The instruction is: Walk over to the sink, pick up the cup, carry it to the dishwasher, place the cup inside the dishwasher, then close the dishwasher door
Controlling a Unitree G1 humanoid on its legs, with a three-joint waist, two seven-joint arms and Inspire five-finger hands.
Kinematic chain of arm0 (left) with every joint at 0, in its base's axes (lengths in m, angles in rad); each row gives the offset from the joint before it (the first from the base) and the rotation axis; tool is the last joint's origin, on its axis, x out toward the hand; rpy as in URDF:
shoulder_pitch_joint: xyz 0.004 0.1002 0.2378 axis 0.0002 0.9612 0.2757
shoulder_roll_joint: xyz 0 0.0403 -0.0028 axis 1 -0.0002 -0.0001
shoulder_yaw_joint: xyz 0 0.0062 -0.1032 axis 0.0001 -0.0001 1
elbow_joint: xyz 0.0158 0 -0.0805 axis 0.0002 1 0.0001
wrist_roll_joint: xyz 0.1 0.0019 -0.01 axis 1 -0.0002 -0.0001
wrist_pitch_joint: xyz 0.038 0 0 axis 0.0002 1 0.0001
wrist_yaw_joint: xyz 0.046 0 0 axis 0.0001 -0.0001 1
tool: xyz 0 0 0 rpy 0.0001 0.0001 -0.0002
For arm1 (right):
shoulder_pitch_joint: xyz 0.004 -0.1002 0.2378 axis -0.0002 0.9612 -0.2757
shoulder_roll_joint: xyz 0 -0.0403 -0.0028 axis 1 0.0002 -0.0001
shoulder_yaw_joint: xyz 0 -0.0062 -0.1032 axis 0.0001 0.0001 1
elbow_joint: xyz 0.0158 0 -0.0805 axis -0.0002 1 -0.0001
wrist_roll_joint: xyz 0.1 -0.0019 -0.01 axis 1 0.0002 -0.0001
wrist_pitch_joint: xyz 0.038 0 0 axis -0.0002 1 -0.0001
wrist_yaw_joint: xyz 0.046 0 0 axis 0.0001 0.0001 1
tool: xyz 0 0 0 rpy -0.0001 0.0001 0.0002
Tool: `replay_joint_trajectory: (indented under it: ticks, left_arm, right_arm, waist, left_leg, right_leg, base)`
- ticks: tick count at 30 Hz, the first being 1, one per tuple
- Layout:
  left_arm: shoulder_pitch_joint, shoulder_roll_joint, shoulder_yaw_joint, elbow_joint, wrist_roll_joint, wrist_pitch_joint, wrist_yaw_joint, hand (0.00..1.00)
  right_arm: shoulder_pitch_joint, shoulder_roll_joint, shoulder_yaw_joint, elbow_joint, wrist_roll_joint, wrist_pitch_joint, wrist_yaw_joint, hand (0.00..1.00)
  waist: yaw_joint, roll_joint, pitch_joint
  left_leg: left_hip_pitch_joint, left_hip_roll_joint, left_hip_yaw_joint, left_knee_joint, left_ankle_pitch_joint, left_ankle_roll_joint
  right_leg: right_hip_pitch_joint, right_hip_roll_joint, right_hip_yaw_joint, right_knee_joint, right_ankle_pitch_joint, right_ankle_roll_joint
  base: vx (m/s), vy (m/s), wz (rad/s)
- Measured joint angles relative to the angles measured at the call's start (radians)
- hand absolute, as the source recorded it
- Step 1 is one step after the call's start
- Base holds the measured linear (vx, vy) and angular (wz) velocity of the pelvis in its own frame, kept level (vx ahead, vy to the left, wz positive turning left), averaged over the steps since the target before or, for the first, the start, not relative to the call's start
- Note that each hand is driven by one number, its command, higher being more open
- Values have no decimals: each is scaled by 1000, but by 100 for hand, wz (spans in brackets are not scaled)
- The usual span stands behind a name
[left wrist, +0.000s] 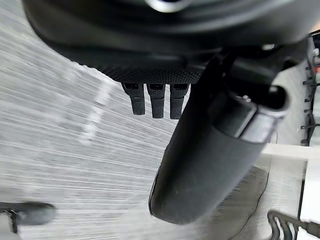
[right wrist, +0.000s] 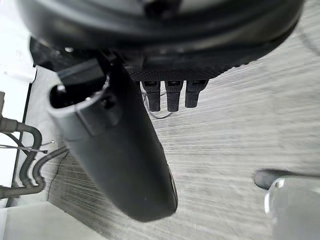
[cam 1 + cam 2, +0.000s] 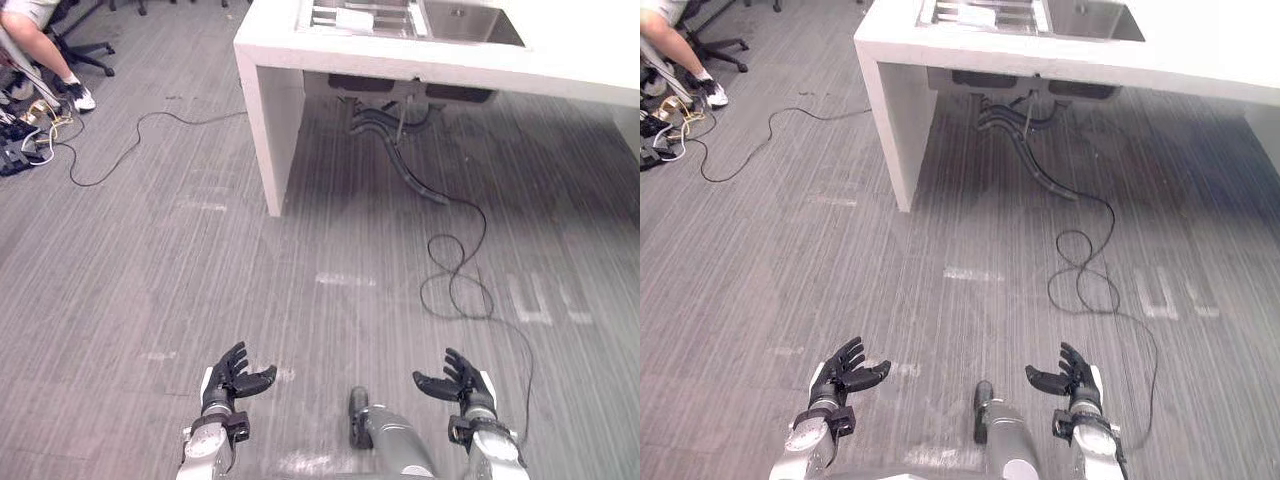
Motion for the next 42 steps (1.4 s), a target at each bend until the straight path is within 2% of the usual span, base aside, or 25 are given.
replay_joint_trajectory:
  ticks: [1,2,4,6,9,10,12,13,14,16,18,19,20,21,23,25,28,29,30,31,33,35,38,40,42]
  left_arm:
    - [-2,-24,2,-6,-1,1,-1,90]
    - [4,-37,3,-14,-1,1,-1,90]
    - [15,-65,-10,-43,-8,1,-5,90]
    - [19,-82,-29,-84,-13,3,-9,90]
    - [23,-86,-44,-118,-14,3,-13,90]
    - [27,-86,-45,-117,-14,3,-12,90]
    - [35,-89,-43,-115,-14,4,-12,90]
    - [38,-82,-40,-108,-14,4,-11,90]
    - [35,-65,-39,-98,-14,5,-9,90]
    - [31,-53,-39,-92,-14,10,-8,90]
    - [63,-47,-41,-93,-13,17,-5,90]
    - [76,-42,-48,-94,-13,20,-5,90]
    - [83,-20,-77,-98,-13,21,-4,90]
    - [82,-13,-85,-101,-13,22,-4,90]
    - [75,-4,-93,-119,-14,22,-3,90]
    - [48,-7,-99,-121,-15,22,-2,90]
    - [21,-13,-95,-124,-17,21,-2,90]
    - [16,-10,-84,-125,-17,19,-2,90]
    - [15,-6,-77,-125,-17,17,-2,90]
    - [10,-19,-70,-115,-17,18,1,90]
    - [4,-30,-64,-124,-17,17,1,90]
    - [19,-57,-61,-179,-20,19,0,90]
    - [59,-88,-92,-372,-37,18,1,90]
    - [71,-91,-112,-508,-37,9,0,90]
    - [78,-93,-120,-623,-37,-10,1,90]
  right_arm:
    - [12,1,10,-24,1,0,1,90]
    - [19,2,22,-38,2,0,0,90]
    - [29,27,32,-88,30,-4,-9,90]
    - [28,50,33,-127,42,-15,-14,90]
    - [17,67,32,-128,66,-21,-15,90]
    - [18,68,28,-118,72,-20,-16,90]
    - [9,64,12,-82,76,-20,-21,90]
    - [-8,68,1,-34,77,-17,-21,90]
    - [-19,80,2,-1,77,-8,-22,90]
    - [-17,80,0,7,76,-3,-22,90]
    - [-13,82,5,8,67,-1,-18,90]
    - [-12,84,13,7,62,-1,-15,90]
    - [6,88,32,6,56,-1,-10,90]
    - [12,91,37,6,55,0,-9,90]
    - [29,109,50,5,35,1,-6,90]
    - [29,110,64,2,27,2,1,90]
    - [27,108,65,6,27,3,5,90]
    - [26,108,66,11,27,3,8,90]
    - [27,106,67,15,28,3,9,90]
    - [6,81,67,60,27,5,8,90]
    - [-10,70,66,77,28,8,7,90]
    - [13,68,72,46,29,8,4,90]
    - [43,67,89,-9,33,-6,-2,90]
    - [44,67,88,-24,33,-11,-8,90]
    - [44,66,87,-29,33,-11,-10,90]
  waist:
    - [3,3,9]
    - [5,3,9]
    - [28,-1,13]
    - [49,-16,23]
    - [74,-21,25]
    - [78,-22,26]
    - [84,-14,21]
    - [96,-11,16]
    - [93,-47,14]
    - [94,-60,19]
    - [107,-62,19]
    - [109,-62,20]
    - [96,-65,19]
    - [89,-68,19]
    - [69,-82,12]
    - [52,-82,12]
    - [34,-81,12]
    - [29,-86,8]
    - [28,-90,6]
    - [31,-52,-5]
    - [28,-32,-8]
    - [29,-26,-2]
    - [57,-22,3]
    - [79,-20,1]
    - [89,-15,-1]
  left_leg:
    - [-84,33,15,239,100,10]
    - [-130,51,20,356,187,10]
    - [-263,134,56,614,182,19]
    - [-383,175,92,638,160,49]
    - [-484,166,125,435,119,41]
    - [-491,134,132,276,120,37]
    - [-477,70,114,-20,193,29]
    - [-459,45,99,-86,310,88]
    - [-454,11,114,-89,293,101]
    - [-458,-8,131,-50,238,119]
    - [-389,-21,182,-37,156,123]
    - [-342,-26,204,-49,133,126]
    - [-274,-37,210,-57,104,140]
    - [-255,-42,206,-57,93,140]
    - [-172,-53,203,-82,59,141]
    - [-116,-51,190,-109,31,129]
    - [-59,-37,168,-127,3,103]
    - [-34,-31,151,-137,-6,85]
    - [-22,-32,141,-141,-14,73]
    - [-2,11,118,-139,-24,51]
    - [-8,45,92,-84,11,43]
    - [-101,90,71,223,130,32]
    - [-302,156,74,566,130,8]
    - [-388,171,84,544,100,9]
    - [-426,164,92,408,78,11]
  right_leg:
    - [80,13,-9,-49,-11,-10]
    - [124,20,-10,-78,-15,-16]
    - [259,40,-5,-163,-23,-26]
    - [355,37,15,-236,-37,-18]
    - [422,16,29,-278,-64,10]
    - [441,-6,33,-279,-83,30]
    - [462,-26,46,-279,-109,71]
    - [471,-32,75,-278,-129,96]
    - [473,-71,103,-277,-139,116]
    - [470,-100,146,-242,-154,143]
    - [423,-135,195,-57,-176,183]
    - [363,-151,208,115,-165,233]
    - [254,-172,214,392,-106,344]
    - [224,-177,213,470,-106,345]
    - [102,-187,172,618,-135,299]
    - [12,-183,94,563,-172,245]
    - [-43,-152,41,321,-179,219]
    - [-47,-128,35,170,-126,204]
    - [-43,-120,34,117,-43,158]
    - [-10,-84,8,112,-32,111]
    - [41,-51,-17,77,-59,98]
    - [174,-27,-35,-16,-70,97]
    - [325,-16,-29,-130,-75,90]
    - [358,-16,-16,-160,-88,94]
    - [379,-23,-3,-159,-109,116]
  base:
    - [423,-134,21]
    - [510,-127,13]
    - [449,-88,-1]
    - [347,-37,-11]
    - [316,82,-7]
    - [343,175,-3]
    - [410,238,-16]
    - [482,286,-21]
    - [402,238,-12]
    - [371,229,-11]
    - [404,278,-59]
    - [329,185,-46]
    - [332,153,-26]
    - [420,130,4]
    - [339,27,13]
    - [387,-34,14]
    - [494,-122,27]
    - [411,-132,28]
    - [665,-180,19]
    - [570,-150,3]
    - [587,-188,11]
    - [434,-166,22]
    - [363,-52,-3]
    - [260,60,-16]
    - [251,143,-16]
